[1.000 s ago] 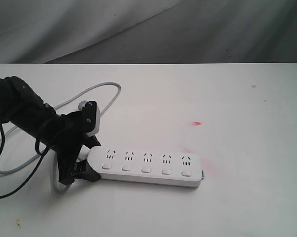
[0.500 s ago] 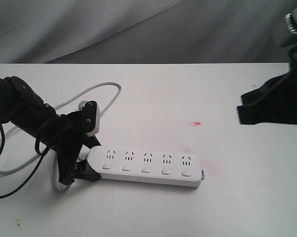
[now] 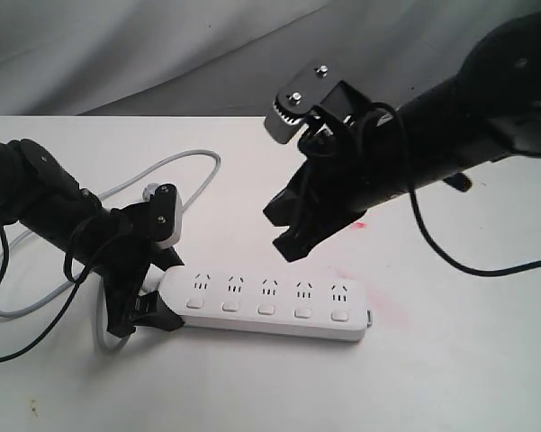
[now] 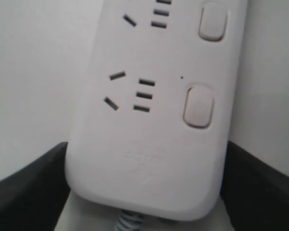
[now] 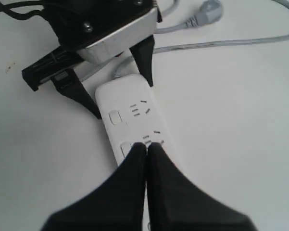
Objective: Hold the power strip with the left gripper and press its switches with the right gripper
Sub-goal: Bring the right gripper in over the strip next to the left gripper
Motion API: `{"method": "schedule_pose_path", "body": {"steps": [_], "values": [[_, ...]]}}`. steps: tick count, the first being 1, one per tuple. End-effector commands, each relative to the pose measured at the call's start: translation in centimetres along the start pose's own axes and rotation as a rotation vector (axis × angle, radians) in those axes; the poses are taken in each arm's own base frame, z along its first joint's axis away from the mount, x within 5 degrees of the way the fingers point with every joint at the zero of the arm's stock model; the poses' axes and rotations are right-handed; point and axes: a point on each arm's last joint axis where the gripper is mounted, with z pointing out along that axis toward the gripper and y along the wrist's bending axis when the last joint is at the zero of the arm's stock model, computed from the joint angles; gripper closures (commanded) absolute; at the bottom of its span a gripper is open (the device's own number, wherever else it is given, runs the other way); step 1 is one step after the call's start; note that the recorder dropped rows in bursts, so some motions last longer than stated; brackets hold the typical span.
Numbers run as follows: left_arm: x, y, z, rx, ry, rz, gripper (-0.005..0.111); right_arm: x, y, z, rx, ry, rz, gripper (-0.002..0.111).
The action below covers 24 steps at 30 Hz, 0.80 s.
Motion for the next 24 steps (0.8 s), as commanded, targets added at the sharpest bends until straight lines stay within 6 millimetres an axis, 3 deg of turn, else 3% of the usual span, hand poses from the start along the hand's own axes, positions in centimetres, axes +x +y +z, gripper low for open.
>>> {"method": "schedule_pose_path", "body": {"steps": [1, 3, 4, 8, 16, 20, 24], "values": [[-0.2, 0.1, 0.1, -0.003, -0.009, -0.011, 0.051, 0.0, -0.3, 2.9, -0.077, -0.065, -0.028, 0.108], [-0.2, 0.1, 0.1, -0.003, -0.009, -0.011, 0.051, 0.3, -0.4, 4.1, -0.099, -0.082, -0.071, 0.108], [-0.2, 0.1, 0.1, -0.003, -0.009, -0.011, 0.051, 0.5, -0.2, 5.4, -0.096, -0.079, -0.155, 0.108], [-0.2, 0.1, 0.1, -0.003, -0.009, -0.011, 0.051, 1.1, 1.4, 9.0, -0.061, -0.030, -0.224, 0.108], [-0.2, 0.1, 0.1, -0.003, -0.009, -0.011, 0.051, 1.0, 2.3, 10.7, 0.070, -0.018, -0.276, 0.108], [-0.2, 0.1, 0.1, -0.003, -0.009, -0.011, 0.051, 0.9, 2.3, 10.7, 0.069, -0.020, -0.271, 0.095], [-0.2, 0.1, 0.1, -0.003, -0.009, -0.011, 0.051, 0.9, 2.3, 10.7, 0.069, -0.028, -0.243, 0.074]]}}
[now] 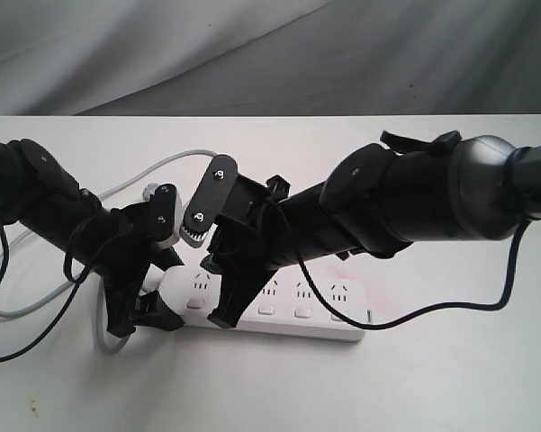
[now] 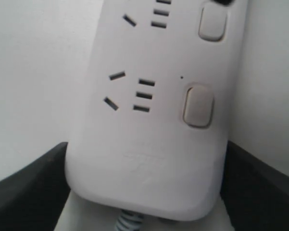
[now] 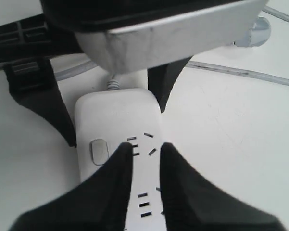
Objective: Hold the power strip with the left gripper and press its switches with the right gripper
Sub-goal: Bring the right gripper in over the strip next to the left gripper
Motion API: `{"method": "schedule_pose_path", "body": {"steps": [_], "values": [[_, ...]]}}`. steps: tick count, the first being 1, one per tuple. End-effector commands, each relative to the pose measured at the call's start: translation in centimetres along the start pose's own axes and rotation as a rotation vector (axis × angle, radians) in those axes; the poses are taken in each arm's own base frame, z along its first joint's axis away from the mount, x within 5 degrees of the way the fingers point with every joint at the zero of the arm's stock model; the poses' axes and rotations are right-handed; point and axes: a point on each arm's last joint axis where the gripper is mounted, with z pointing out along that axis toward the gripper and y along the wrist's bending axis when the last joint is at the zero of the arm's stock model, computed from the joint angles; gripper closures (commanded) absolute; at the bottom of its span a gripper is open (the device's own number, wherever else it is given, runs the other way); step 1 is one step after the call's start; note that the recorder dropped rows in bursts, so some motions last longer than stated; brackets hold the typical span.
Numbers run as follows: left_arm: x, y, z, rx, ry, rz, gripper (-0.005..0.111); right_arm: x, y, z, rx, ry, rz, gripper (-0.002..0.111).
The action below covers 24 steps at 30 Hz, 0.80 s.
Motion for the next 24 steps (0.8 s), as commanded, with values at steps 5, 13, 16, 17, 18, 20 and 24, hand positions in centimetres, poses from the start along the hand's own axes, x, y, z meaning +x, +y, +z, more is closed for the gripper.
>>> {"method": "schedule_pose_path", "body": {"steps": [5, 13, 16, 17, 18, 20, 24], "values": [[-0.2, 0.1, 0.1, -0.003, -0.009, -0.011, 0.051, -0.5, 0.0, 0.0, 0.012, -0.021, 0.028, 0.057], [-0.2, 0.1, 0.1, -0.003, -0.009, -0.011, 0.051, -1.1, 1.0, 0.5, 0.000, -0.060, -0.113, 0.054], [-0.2, 0.1, 0.1, -0.003, -0.009, -0.011, 0.051, -0.4, 1.1, 1.3, -0.012, -0.039, -0.109, 0.054], [-0.2, 0.1, 0.1, -0.003, -0.009, -0.011, 0.051, -0.2, 1.2, 1.7, -0.017, -0.031, -0.110, 0.054], [-0.2, 0.1, 0.1, -0.003, -0.009, -0.011, 0.051, 0.0, 1.2, 1.9, -0.017, -0.027, -0.111, 0.054], [-0.2, 0.1, 0.1, -0.003, -0.009, -0.011, 0.051, 0.3, 1.3, 2.3, -0.022, -0.021, -0.101, 0.054], [-0.2, 0.1, 0.1, -0.003, -0.009, -0.011, 0.051, 0.4, 1.2, 2.5, -0.017, -0.016, -0.086, 0.054]]}}
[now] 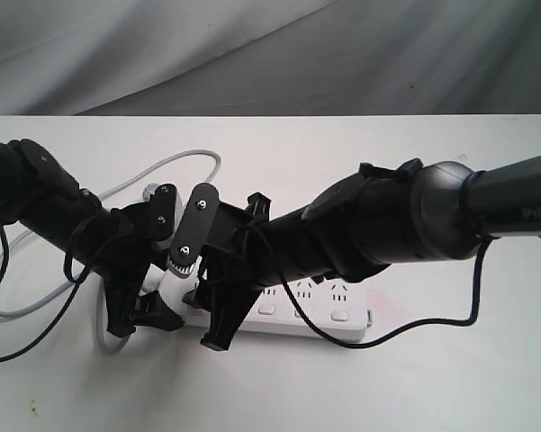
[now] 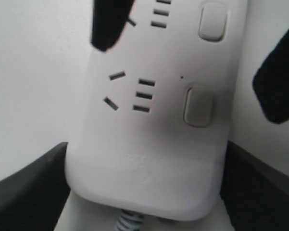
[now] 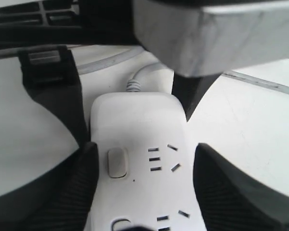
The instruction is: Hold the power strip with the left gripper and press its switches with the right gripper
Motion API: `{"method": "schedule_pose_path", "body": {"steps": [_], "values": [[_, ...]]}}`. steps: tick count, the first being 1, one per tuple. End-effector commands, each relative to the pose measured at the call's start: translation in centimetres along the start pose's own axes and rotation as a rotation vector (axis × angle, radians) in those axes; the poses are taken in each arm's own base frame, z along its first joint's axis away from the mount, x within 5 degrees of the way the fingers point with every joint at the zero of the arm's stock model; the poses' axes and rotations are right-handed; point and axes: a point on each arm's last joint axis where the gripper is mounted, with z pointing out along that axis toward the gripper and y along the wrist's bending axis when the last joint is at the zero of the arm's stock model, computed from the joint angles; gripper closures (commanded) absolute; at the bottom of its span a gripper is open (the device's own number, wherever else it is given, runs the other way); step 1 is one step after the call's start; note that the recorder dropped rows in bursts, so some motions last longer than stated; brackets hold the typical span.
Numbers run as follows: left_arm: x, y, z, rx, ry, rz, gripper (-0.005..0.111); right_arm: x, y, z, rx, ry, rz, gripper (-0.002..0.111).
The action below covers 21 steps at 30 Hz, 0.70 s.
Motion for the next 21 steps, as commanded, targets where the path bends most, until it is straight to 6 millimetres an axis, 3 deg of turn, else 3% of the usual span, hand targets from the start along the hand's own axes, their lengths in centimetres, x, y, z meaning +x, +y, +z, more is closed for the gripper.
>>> {"method": "schedule_pose_path", "body": {"steps": [1, 12, 21], "values": [[-0.2, 0.1, 0.1, -0.003, -0.009, -0.011, 0.051, -0.1, -0.1, 0.2, 0.011, -0.004, 0.013, 0.054], [-0.2, 0.1, 0.1, -0.003, -0.009, -0.011, 0.051, -1.5, -1.3, 1.3, 0.038, -0.049, -0.009, 0.054], [-0.2, 0.1, 0.1, -0.003, -0.009, -0.011, 0.051, -1.0, -1.4, 1.7, 0.035, -0.037, -0.010, 0.054]]}}
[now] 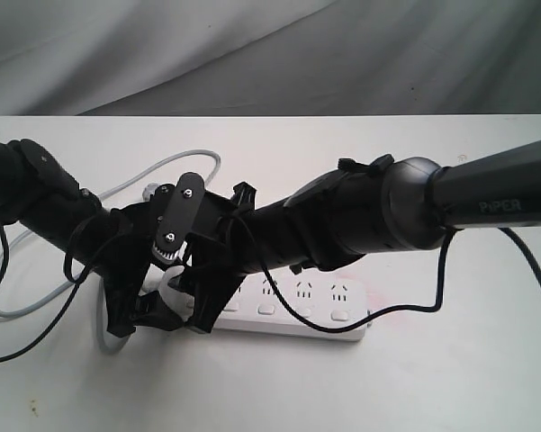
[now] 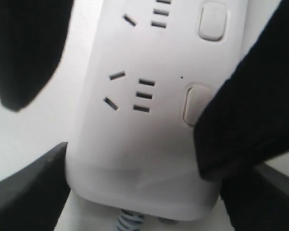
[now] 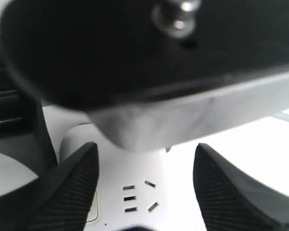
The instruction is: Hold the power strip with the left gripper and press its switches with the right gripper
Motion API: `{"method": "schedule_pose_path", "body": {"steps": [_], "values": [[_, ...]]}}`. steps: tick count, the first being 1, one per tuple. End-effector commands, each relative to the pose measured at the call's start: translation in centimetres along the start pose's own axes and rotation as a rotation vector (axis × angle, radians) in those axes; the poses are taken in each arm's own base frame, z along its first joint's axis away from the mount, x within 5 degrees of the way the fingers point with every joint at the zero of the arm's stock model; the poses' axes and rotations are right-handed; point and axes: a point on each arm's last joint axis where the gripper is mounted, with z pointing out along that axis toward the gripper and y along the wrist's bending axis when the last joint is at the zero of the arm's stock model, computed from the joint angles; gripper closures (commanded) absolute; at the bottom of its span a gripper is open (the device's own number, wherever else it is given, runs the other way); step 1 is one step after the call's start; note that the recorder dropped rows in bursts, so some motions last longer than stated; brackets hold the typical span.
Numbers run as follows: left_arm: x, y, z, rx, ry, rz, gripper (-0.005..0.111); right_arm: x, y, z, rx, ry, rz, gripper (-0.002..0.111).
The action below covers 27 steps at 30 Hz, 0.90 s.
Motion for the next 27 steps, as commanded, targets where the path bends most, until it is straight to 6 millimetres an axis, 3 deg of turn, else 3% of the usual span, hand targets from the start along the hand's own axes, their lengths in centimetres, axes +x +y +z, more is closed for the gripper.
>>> {"method": "schedule_pose_path", "body": {"steps": [1, 27], "values": [[-0.2, 0.1, 0.1, -0.003, -0.009, -0.011, 0.051, 0.1, -0.4, 0.0, 0.008, 0.000, -0.002, 0.054], [-0.2, 0.1, 0.1, -0.003, -0.009, -0.011, 0.051, 1.9, 0.4, 0.0, -0.032, 0.040, -0.023, 0.054]]}}
